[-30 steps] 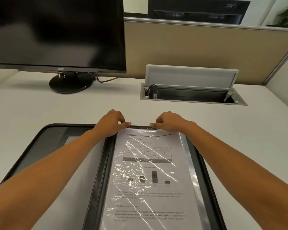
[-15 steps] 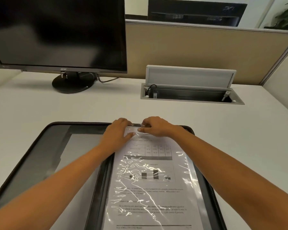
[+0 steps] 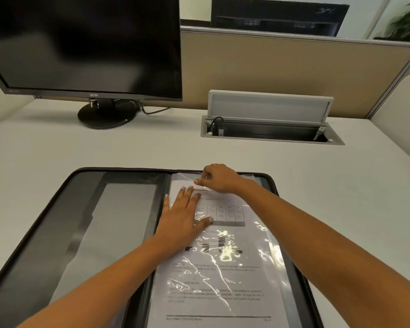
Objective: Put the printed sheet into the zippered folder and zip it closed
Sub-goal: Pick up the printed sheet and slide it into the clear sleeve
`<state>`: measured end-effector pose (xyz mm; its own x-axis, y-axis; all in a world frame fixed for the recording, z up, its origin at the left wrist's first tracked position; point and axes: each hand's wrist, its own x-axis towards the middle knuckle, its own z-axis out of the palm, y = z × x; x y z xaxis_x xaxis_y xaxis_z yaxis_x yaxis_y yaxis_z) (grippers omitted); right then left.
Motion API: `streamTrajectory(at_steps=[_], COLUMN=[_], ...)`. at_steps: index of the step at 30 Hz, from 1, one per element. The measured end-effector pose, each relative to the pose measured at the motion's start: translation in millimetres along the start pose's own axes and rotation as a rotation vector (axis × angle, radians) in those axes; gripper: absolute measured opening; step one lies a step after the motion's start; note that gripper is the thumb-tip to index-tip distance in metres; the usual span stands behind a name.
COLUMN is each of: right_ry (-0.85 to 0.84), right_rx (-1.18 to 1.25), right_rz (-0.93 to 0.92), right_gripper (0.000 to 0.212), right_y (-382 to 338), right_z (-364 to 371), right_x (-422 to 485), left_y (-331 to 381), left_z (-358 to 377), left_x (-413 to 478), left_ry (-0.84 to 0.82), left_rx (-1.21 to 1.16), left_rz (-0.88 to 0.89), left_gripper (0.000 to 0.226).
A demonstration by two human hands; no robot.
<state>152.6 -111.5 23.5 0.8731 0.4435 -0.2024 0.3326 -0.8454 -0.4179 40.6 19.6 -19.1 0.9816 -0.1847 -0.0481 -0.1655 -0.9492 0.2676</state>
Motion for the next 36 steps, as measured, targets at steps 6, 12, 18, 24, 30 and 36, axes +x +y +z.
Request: streamTrajectory(at_steps=[6, 12, 18, 24, 30, 36], right_ry=[-0.029, -0.032, -0.022, -0.012, 0.285, 0.398], right_rx=[0.032, 0.030, -0.009, -0.073, -0.157, -0.190], right_rz=[-0.004, -0.016, -0.022, -0.009, -0.048, -0.097], right_gripper=[0.045, 0.039, 0.044, 0.043, 0.050, 0.047], right_y=[-2.5, -5.7, -9.6, -7.5, -6.7, -2.9], right_z=[-0.3, -0.9, -1.1, 0.8, 10.1, 38.8], right_x=[-4.1, -6.1, -6.0, -6.0, -25.4, -86.4], left_y=[4.2, 5.8, 5.8, 6.2, 5.4, 5.0], left_z=[2.8, 4.2, 7.0, 8.5, 4.7, 10.3], left_x=[1.8, 2.3, 3.5, 4.1, -0.3, -43.7], left_ry=[0.000, 0.010, 0.026, 0.033, 0.101, 0.099], left_rx=[0.019, 0.013, 0.020, 0.021, -0.062, -0.073], left_rz=[-0.017, -0.025, -0.021, -0.018, -0.010, -0.017], left_gripper=[0.088, 0.083, 0.078, 0.087, 0.068, 0.068])
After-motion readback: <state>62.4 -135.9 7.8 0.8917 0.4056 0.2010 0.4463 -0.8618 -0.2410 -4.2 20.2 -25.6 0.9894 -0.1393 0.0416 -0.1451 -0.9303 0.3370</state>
